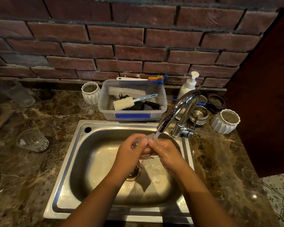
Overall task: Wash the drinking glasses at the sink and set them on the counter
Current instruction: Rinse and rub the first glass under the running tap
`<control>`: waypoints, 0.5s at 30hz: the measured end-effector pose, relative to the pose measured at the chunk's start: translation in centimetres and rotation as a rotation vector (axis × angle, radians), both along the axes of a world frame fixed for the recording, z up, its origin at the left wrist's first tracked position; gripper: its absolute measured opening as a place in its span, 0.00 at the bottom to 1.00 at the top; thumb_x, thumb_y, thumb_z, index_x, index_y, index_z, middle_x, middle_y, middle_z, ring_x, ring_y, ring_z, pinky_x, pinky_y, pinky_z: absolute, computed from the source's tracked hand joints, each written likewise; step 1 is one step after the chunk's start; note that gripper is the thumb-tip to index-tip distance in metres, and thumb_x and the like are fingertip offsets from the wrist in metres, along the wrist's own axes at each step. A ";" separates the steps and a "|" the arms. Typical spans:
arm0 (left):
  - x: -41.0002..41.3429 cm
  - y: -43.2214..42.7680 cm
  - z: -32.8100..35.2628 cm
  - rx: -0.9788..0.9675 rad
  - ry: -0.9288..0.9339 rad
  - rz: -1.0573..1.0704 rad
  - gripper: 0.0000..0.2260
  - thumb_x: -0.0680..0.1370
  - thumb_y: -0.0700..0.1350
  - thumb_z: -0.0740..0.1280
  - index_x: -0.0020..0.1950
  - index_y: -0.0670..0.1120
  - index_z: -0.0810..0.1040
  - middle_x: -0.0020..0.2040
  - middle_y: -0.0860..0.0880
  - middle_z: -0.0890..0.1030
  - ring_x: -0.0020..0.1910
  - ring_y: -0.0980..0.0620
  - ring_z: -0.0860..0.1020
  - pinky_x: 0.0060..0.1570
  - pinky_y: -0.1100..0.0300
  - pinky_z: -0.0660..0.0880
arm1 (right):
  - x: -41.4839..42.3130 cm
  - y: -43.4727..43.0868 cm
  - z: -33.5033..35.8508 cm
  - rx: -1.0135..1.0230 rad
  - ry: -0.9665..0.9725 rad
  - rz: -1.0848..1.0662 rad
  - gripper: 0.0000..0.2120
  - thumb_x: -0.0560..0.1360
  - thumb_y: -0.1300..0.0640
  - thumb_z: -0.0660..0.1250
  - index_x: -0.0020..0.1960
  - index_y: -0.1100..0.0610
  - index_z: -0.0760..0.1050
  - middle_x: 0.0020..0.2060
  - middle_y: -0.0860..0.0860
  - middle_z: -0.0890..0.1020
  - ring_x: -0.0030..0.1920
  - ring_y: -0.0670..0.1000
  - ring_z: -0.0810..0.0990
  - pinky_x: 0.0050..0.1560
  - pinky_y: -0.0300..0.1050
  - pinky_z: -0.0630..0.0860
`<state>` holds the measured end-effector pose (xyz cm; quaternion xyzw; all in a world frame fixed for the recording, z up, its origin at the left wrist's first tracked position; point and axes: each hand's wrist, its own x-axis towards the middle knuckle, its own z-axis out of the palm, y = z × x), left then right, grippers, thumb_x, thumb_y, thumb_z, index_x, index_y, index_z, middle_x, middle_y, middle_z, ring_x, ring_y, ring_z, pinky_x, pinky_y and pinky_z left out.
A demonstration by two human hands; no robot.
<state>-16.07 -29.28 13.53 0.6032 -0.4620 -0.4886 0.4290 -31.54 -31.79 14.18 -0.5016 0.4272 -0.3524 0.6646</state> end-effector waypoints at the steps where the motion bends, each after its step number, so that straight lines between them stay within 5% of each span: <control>1: -0.3 -0.2 0.1 0.057 0.068 0.070 0.08 0.82 0.56 0.63 0.55 0.58 0.81 0.52 0.51 0.85 0.46 0.56 0.85 0.38 0.64 0.80 | 0.0 0.3 0.3 -0.050 0.021 0.017 0.14 0.84 0.57 0.61 0.54 0.61 0.84 0.48 0.59 0.87 0.51 0.55 0.86 0.53 0.43 0.81; 6: 0.1 -1.1 1.7 0.605 0.646 0.251 0.13 0.82 0.50 0.62 0.50 0.43 0.81 0.36 0.45 0.85 0.31 0.51 0.82 0.31 0.59 0.78 | 0.2 1.1 0.7 -0.321 0.271 0.177 0.11 0.82 0.61 0.63 0.57 0.59 0.84 0.51 0.52 0.88 0.54 0.51 0.85 0.59 0.56 0.80; 8: 0.5 -1.2 1.7 0.655 0.713 0.227 0.12 0.81 0.49 0.64 0.47 0.42 0.81 0.33 0.45 0.83 0.28 0.52 0.80 0.30 0.60 0.78 | 0.4 1.6 0.8 -0.358 0.306 0.179 0.11 0.82 0.61 0.64 0.57 0.57 0.85 0.51 0.50 0.88 0.54 0.49 0.85 0.59 0.56 0.80; 11: -0.4 -1.3 0.9 0.381 0.357 0.231 0.11 0.83 0.47 0.60 0.49 0.45 0.80 0.40 0.45 0.83 0.33 0.52 0.80 0.29 0.59 0.77 | 1.1 2.2 0.9 -0.202 0.183 0.063 0.12 0.83 0.60 0.62 0.61 0.58 0.83 0.54 0.51 0.87 0.58 0.49 0.84 0.64 0.50 0.79; 15: -0.6 -0.3 -0.1 -0.143 -0.114 0.093 0.12 0.83 0.48 0.57 0.48 0.50 0.79 0.42 0.48 0.82 0.40 0.53 0.82 0.38 0.60 0.80 | 1.6 2.0 0.9 0.435 -0.170 -0.224 0.15 0.83 0.54 0.61 0.62 0.61 0.80 0.53 0.60 0.86 0.56 0.59 0.84 0.67 0.61 0.75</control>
